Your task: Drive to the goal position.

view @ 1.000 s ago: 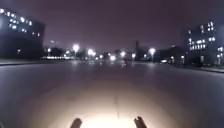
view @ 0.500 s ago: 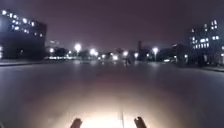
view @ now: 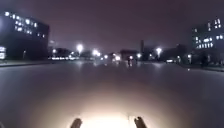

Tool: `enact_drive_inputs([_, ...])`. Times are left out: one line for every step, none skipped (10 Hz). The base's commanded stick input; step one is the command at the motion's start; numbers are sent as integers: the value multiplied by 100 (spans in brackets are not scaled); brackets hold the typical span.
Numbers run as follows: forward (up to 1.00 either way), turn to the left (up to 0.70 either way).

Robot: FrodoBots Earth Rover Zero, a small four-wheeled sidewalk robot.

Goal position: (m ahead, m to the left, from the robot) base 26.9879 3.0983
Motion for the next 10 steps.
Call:
enact_drive_inputs([100,0])
enact_drive_inputs([100,0])
enact_drive_inputs([100,0])
enact_drive_inputs([100,0])
enact_drive_inputs([100,0])
enact_drive_inputs([100,0])
enact_drive_inputs([100,0])
enact_drive_inputs([100,0])
enact_drive_inputs([100,0])
enact_drive_inputs([100,0])
